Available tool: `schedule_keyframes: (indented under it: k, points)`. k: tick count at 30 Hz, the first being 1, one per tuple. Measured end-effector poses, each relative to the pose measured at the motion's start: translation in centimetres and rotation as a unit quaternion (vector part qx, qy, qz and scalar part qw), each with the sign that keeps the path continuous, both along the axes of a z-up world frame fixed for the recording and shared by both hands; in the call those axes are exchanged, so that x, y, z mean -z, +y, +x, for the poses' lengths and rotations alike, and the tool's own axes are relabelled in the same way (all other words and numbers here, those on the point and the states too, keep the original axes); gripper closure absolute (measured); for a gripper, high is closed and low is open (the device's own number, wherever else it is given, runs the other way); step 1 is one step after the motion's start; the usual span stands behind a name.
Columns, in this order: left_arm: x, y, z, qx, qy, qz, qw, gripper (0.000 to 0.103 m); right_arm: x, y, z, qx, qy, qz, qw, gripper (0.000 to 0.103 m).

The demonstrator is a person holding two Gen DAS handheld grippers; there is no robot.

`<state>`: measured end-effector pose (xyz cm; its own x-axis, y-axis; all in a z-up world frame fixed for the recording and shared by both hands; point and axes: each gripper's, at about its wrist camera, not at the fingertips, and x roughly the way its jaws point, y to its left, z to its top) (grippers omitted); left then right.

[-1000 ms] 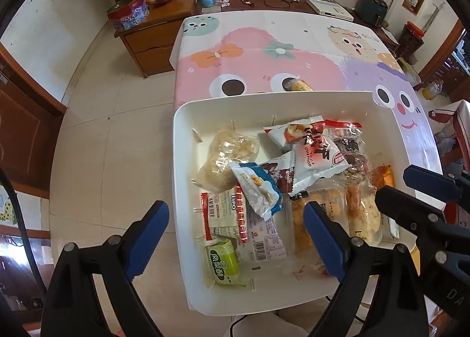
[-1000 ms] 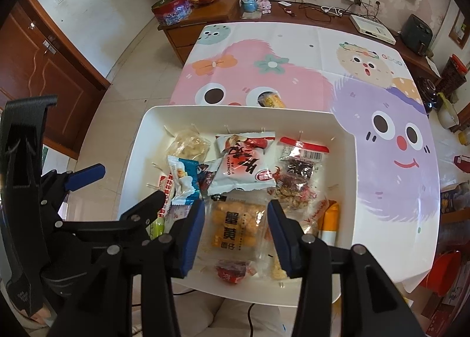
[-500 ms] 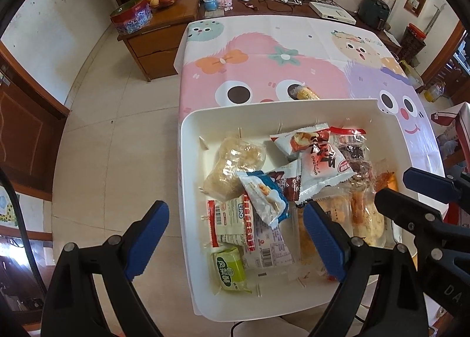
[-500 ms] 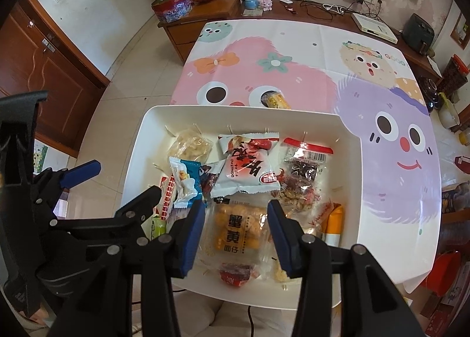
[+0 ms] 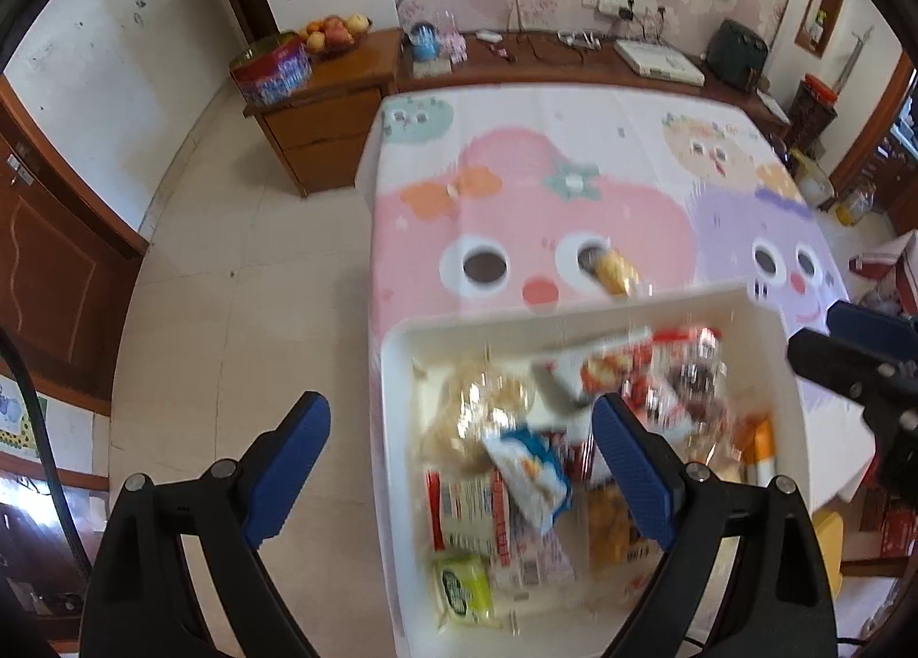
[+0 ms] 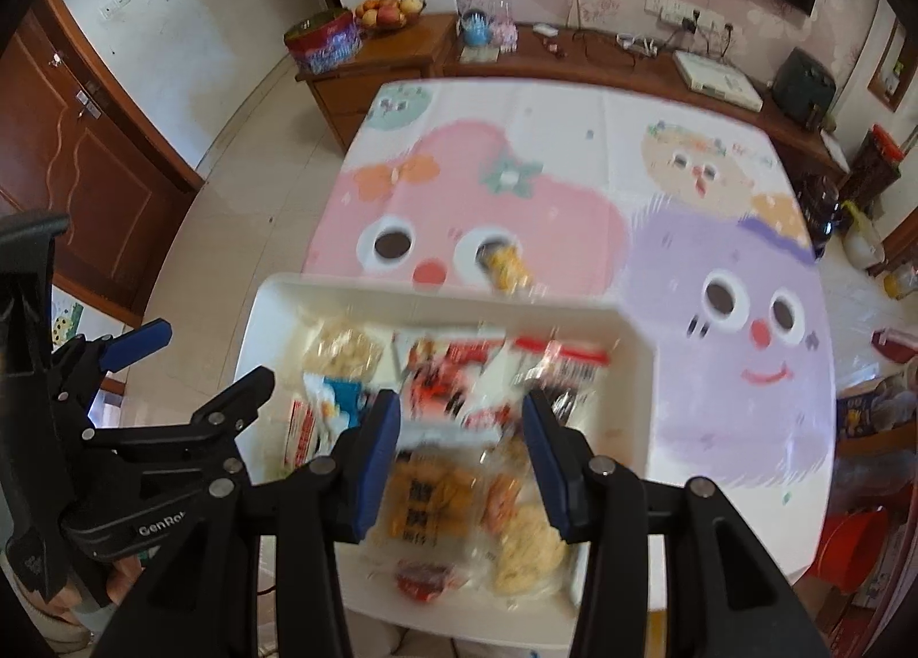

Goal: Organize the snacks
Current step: 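Move the right gripper from the tray toward the small yellow pack, then grasp the small yellow pack with the right gripper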

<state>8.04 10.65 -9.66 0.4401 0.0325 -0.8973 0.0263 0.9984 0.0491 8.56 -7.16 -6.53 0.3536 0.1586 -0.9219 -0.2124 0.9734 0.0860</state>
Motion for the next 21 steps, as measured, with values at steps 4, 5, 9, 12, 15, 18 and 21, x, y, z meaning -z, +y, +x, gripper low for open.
schedule_keyframes:
  k: [4,5,9,12,15,18,21]
  points:
    - [-2.4,0.4,2.3,-0.004,-0.029,0.006,0.9996,0.011,-3.1,-0.4,2.5,-0.006,-0.033,0.0,0.999,0.058]
    - [-3.1,0.4,3.1,-0.004,-0.039,0.009,0.9992,0.011,-4.0,-0.5,3.2,-0.008,-0.043,0.0,0.999,0.058]
    - [-5.2,0.3,5.6,-0.001,-0.061,0.017,0.998,0.011,-6.9,-0.4,5.9,-0.017,-0.077,-0.002,0.997,0.058]
    - [-5.8,0.3,7.8,-0.001,-0.068,0.022,0.9975,0.011,-8.3,0.0,8.2,-0.025,-0.09,-0.001,0.996,0.058]
    - [-5.6,0.3,10.0,-0.003,-0.067,0.026,0.9974,0.011,-8.1,0.5,10.6,-0.033,-0.09,-0.006,0.995,0.058]
    - [-4.6,0.2,12.0,-0.008,-0.061,0.028,0.9977,0.011,-6.2,1.0,12.9,-0.039,-0.065,-0.006,0.997,0.058]
    - [-2.6,0.1,14.0,-0.016,-0.044,0.027,0.9985,0.011,-3.2,1.4,15.0,-0.043,-0.03,-0.008,0.999,0.058]
